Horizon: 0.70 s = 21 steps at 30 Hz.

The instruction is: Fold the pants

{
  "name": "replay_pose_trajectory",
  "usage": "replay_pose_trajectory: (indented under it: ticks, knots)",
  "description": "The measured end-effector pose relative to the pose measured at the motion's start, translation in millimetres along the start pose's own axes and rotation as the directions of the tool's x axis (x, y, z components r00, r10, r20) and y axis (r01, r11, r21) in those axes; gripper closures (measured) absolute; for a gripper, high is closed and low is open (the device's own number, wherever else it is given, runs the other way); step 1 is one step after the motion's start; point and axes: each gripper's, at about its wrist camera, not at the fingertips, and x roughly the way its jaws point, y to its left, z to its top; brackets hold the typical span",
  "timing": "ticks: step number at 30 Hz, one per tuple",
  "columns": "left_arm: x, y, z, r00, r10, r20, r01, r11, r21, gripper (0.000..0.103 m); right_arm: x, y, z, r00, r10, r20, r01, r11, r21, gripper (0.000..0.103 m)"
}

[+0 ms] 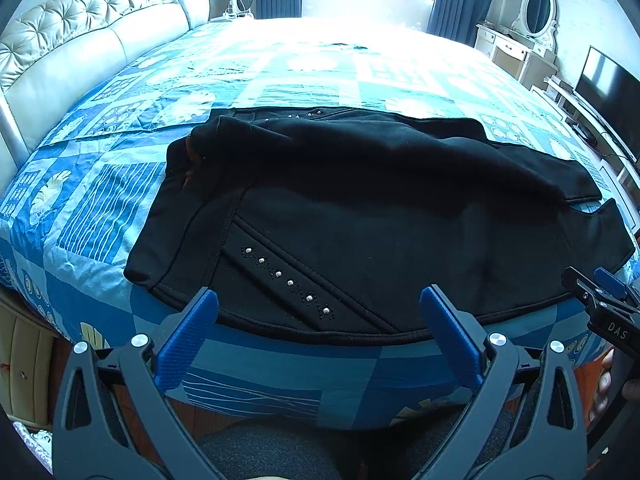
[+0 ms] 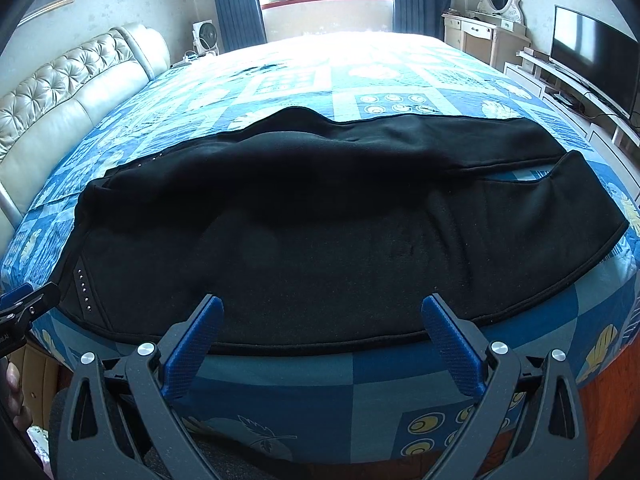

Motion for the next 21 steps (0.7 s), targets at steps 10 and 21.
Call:
replay_pose_trajectory:
  ticks: [10,21]
  knots:
    - [0.5,1.5,-0.5,1.000,0.001,-0.003,-0.001,1.000,-0.001,0.002,1.3,0.7,-1.8,1.000,0.000,-0.003,0.000,1.000,-0.003,0.004]
    - [0.9,1.2,0.2,1.000,0.001,-0.006,-0.001,1.000,-0.002,0.002,2.9,0.9,-2.6,1.000,0.000,-0.011,0.000,1.000,-0.005,0.004]
